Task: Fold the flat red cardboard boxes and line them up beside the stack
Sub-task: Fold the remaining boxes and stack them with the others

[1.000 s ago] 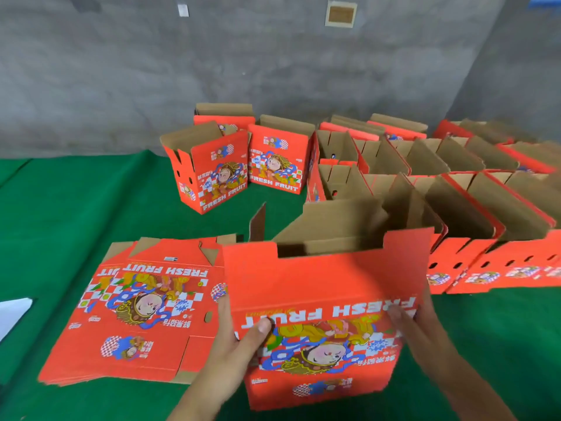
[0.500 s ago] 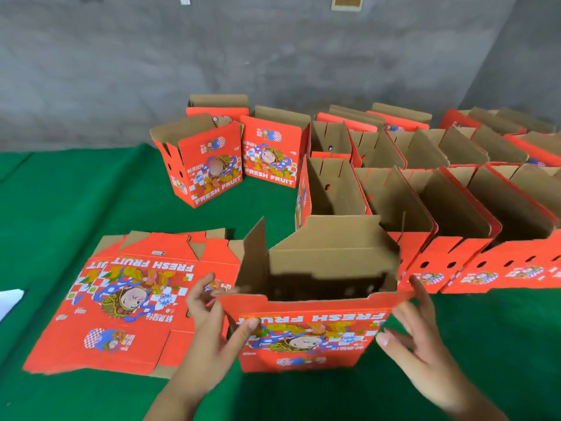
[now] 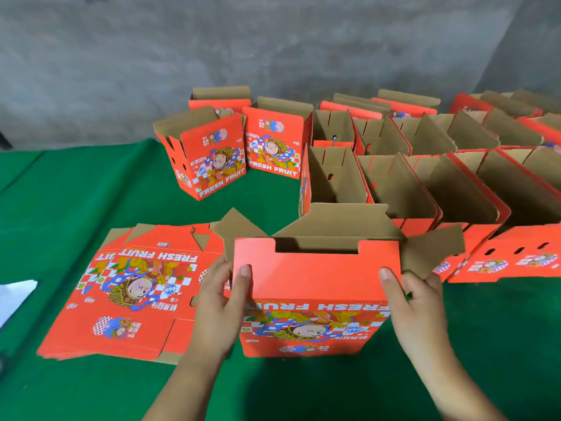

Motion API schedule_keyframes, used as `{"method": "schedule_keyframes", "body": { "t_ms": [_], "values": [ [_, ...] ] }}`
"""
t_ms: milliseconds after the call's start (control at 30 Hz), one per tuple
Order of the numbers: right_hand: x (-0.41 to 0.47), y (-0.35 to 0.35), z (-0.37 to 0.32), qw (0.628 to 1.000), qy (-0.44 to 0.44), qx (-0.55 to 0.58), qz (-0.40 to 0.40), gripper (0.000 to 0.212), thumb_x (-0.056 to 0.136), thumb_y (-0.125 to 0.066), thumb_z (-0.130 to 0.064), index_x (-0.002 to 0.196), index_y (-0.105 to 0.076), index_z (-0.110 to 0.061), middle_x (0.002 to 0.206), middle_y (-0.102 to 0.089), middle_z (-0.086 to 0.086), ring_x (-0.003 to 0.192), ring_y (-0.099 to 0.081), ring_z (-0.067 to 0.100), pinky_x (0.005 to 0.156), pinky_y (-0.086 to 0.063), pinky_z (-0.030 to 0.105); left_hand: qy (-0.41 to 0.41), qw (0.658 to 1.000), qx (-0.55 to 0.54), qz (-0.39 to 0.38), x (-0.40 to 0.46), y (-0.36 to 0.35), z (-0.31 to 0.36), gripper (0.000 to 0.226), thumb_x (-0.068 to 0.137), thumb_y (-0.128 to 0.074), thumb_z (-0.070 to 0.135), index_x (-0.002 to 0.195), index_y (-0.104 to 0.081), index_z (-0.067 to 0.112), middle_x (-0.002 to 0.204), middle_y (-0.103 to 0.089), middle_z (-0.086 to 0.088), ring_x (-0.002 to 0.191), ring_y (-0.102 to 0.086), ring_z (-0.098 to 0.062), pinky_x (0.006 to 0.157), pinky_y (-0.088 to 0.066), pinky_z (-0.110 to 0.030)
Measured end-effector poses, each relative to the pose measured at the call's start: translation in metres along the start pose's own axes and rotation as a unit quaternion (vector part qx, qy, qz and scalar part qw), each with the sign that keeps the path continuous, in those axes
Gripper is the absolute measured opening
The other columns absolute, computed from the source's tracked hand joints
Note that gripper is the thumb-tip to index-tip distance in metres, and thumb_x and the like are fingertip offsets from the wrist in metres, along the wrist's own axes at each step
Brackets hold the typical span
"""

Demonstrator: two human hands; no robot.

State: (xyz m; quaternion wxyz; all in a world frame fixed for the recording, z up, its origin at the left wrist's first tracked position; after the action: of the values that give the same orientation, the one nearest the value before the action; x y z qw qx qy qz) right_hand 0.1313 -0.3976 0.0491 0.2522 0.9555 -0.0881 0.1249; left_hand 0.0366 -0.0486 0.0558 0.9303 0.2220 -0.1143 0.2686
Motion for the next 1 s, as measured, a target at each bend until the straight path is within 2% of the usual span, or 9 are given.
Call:
{"method": "schedule_keyframes", "body": {
  "t_ms": [100, 233, 367, 467, 600, 700, 833, 900, 1000],
  "values": [
    [0.011, -0.006, 0.003, 0.999, -0.012, 0.027, -0.045, 0.003, 0.094, -0.063, -0.049, 0.091, -0.063, -0.05, 0.109, -0.059, -0.013, 0.111, -0.045, 0.005, 0.092, -0.039, 0.027, -0.015, 0.997, 0.072, -0.033, 0.011, 0.001, 0.005, 0.028, 0.101, -0.057, 0.046, 0.104, -0.078, 0.028, 0.136, -0.065, 0.005, 0.131, -0.056, -0.023, 0.107, -0.044, -0.054],
    [0.018, -0.018, -0.016, 0.993, 0.03, 0.047, -0.105, 0.071, 0.097, -0.065, -0.011, 0.151, -0.039, -0.049, 0.147, -0.042, -0.033, 0.147, -0.031, 0.01, 0.118, -0.028, 0.039, 0.006, 0.994, 0.096, -0.044, 0.009, -0.006, 0.009, 0.021, 0.096, -0.06, 0.047, 0.104, -0.071, 0.031, 0.094, -0.063, 0.006, 0.091, -0.054, -0.026, 0.092, -0.046, -0.058],
    [0.013, -0.022, -0.02, 0.987, 0.03, 0.064, -0.141, 0.08, 0.099, -0.064, -0.011, 0.159, -0.024, -0.044, 0.16, -0.022, -0.033, 0.151, -0.013, -0.009, 0.123, -0.016, 0.031, 0.037, 0.989, 0.146, 0.009, -0.001, 0.001, -0.001, 0.055, 0.094, -0.066, 0.062, 0.143, -0.06, 0.038, 0.128, -0.054, -0.001, 0.121, -0.045, -0.029, 0.111, -0.031, -0.043],
    [0.007, -0.025, -0.022, 0.982, 0.04, 0.06, -0.176, 0.089, 0.1, -0.061, -0.006, 0.16, -0.012, -0.049, 0.163, -0.007, -0.037, 0.151, -0.003, -0.013, 0.124, -0.009, 0.027, 0.025, 0.98, 0.182, 0.073, -0.006, 0.017, -0.003, 0.062, 0.09, -0.057, 0.069, 0.148, -0.041, 0.054, 0.136, -0.04, 0.001, 0.124, -0.036, -0.023, 0.101, -0.017, -0.027],
    [0.003, -0.028, -0.033, 0.974, 0.085, 0.04, -0.205, 0.105, 0.097, -0.058, 0.006, 0.158, 0.003, -0.054, 0.164, 0.004, -0.037, 0.152, 0.003, -0.01, 0.118, -0.007, 0.023, -0.101, 0.979, 0.163, 0.074, -0.012, 0.011, 0.014, 0.083, 0.096, -0.06, 0.031, 0.165, -0.015, 0.041, 0.138, -0.046, 0.013, 0.116, -0.051, -0.03, 0.1, -0.029, -0.038],
    [0.002, -0.029, -0.035, 0.975, 0.087, 0.032, -0.2, 0.108, 0.096, -0.049, 0.011, 0.157, 0.013, -0.053, 0.167, -0.001, -0.03, 0.154, -0.012, -0.004, 0.123, -0.017, 0.02, -0.111, 0.989, 0.079, -0.052, 0.001, -0.006, 0.011, 0.103, 0.093, -0.066, 0.0, 0.165, -0.007, 0.043, 0.14, -0.046, 0.023, 0.118, -0.055, -0.027, 0.098, -0.047, -0.054],
    [-0.005, -0.034, -0.027, 0.972, 0.098, 0.0, -0.214, 0.114, 0.092, -0.042, 0.02, 0.155, 0.022, -0.05, 0.166, -0.018, -0.03, 0.118, -0.057, 0.022, 0.089, -0.047, 0.024, -0.144, 0.961, 0.145, -0.188, 0.021, -0.016, 0.023, 0.075, 0.089, -0.058, 0.028, 0.159, -0.034, 0.044, 0.124, -0.041, 0.017, 0.111, -0.054, -0.01, 0.093, -0.052, -0.045],
    [-0.005, -0.036, -0.027, 0.966, 0.113, -0.019, -0.231, 0.111, 0.09, -0.041, 0.021, 0.159, 0.005, -0.053, 0.166, -0.015, -0.031, 0.138, -0.047, 0.015, 0.11, -0.04, 0.027, -0.16, 0.954, 0.164, -0.192, 0.035, -0.017, 0.034, 0.062, 0.09, -0.057, 0.039, 0.151, -0.045, 0.038, 0.115, -0.044, 0.014, 0.109, -0.052, -0.006, 0.094, -0.049, -0.045],
    [-0.004, -0.037, -0.031, 0.959, 0.141, -0.052, -0.239, 0.107, 0.088, -0.043, 0.022, 0.157, -0.017, -0.055, 0.167, -0.01, -0.03, 0.155, -0.012, -0.002, 0.127, -0.019, 0.042, -0.163, 0.959, 0.11, -0.203, 0.049, -0.026, 0.045, 0.033, 0.093, -0.056, 0.038, 0.124, -0.052, 0.032, 0.139, -0.046, 0.01, 0.141, -0.041, -0.008, 0.112, -0.035, -0.037]
  ]
}}
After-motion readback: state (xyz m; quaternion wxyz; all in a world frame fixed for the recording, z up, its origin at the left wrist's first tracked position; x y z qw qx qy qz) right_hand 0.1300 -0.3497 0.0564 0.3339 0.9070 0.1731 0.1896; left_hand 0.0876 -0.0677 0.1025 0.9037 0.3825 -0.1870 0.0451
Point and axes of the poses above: each hand's wrist, its own x-axis towards the middle knuckle, its own y-axis out of the back of the hand, z = x × y, the point moved 10 cm from there along x, towards the middle knuckle
